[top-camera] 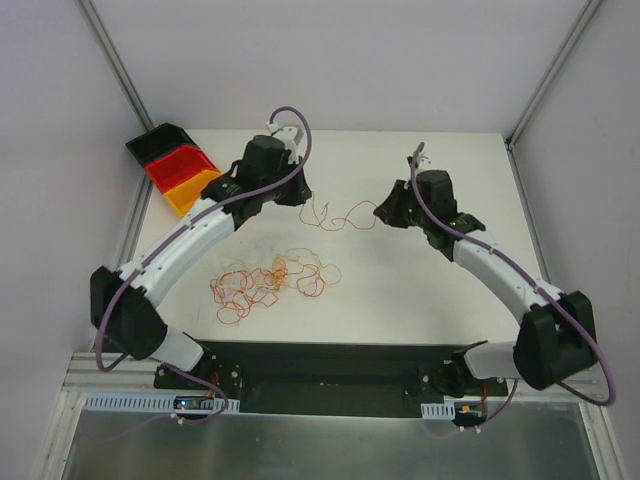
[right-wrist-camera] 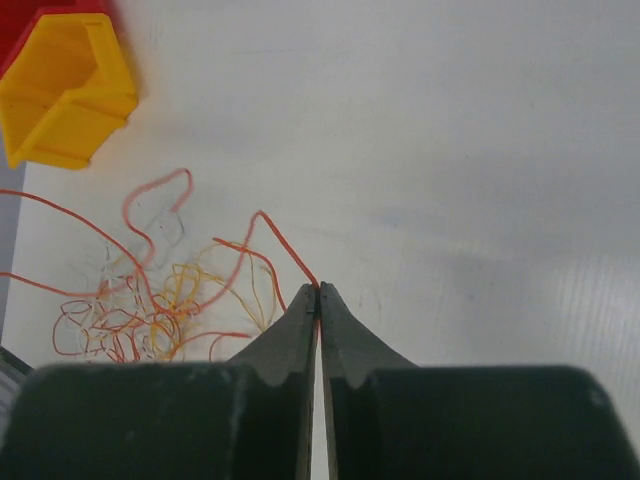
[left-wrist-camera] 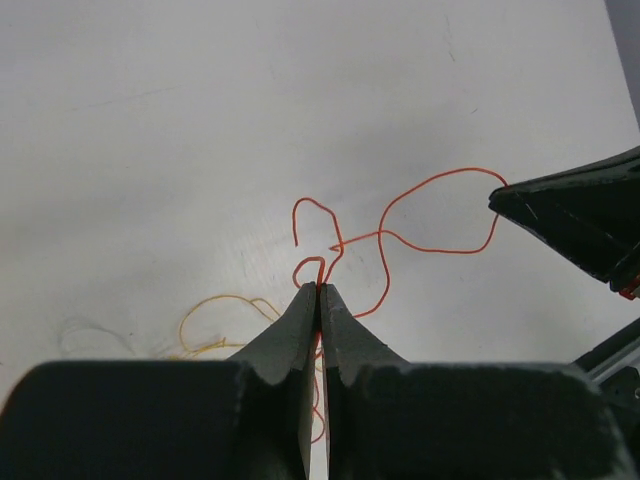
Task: Untangle the cables
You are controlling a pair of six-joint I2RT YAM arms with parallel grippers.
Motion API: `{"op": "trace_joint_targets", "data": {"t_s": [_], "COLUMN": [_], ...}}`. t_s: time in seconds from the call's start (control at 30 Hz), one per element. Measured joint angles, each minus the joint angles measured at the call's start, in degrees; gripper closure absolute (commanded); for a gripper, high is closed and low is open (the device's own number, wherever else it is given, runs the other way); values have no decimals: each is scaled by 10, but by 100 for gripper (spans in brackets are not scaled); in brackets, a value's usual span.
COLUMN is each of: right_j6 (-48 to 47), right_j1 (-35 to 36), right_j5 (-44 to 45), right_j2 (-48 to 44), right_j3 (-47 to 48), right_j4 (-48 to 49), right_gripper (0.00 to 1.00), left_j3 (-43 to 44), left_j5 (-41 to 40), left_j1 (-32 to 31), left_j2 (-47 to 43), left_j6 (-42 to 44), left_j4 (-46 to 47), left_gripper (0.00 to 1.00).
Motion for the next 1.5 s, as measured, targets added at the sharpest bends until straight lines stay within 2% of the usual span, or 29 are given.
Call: {"op": "trace_joint_targets", "data": {"t_s": [0.03,0.1,0.13,0.2,0.3,0.43,0.57,0.6,0.67,0.73,0.8,0.87,0.9,1.07,1.4,1.5], "right_j6": [5,10,12,17,22,34,60,65,72,75,76,76,75,74,74,76], "right_j1": [-1,-5,-6,-12,-28,-43,-52,-56,-61,-64,-64,-64,-64,-56,-43,-44], "right_j5": [-9,-33,-44,-55,-59,-49,-23,-15,-2,5,9,10,10,13,29,30], "right_j2": [24,84,112,141,127,48,-80,-112,-163,-188,-195,-192,-189,-187,-200,-212], "right_j3": [14,52,70,77,25,-75,-173,-194,-225,-246,-261,-273,-277,-287,-301,-309], "right_j4": [10,22,21,22,21,8,-3,-6,-5,-2,5,13,16,32,59,60], "right_gripper": [79,55,46,35,30,30,29,29,29,29,29,29,29,31,32,32], "left_j3": [9,34,44,68,101,136,170,178,194,212,227,243,249,256,319,347], "left_j5": [9,20,24,30,55,66,57,52,47,36,24,16,9,-43,-54,-62], "left_j1": [1,1,0,1,0,-9,-34,-42,-53,-63,-72,-82,-86,-110,-150,-158], "left_j2": [25,83,108,159,223,290,339,348,363,379,393,406,412,429,501,528], "left_j6": [-5,-10,-11,-14,-14,-14,-13,-13,-13,-12,-11,-7,-4,17,93,120], "left_j4": [-2,-3,-2,-4,-5,-5,-6,-7,-7,-7,-7,-10,-10,-24,-45,-48], "left_gripper": [100,100,100,100,100,100,99,96,86,70,48,38,29,3,1,8]}}
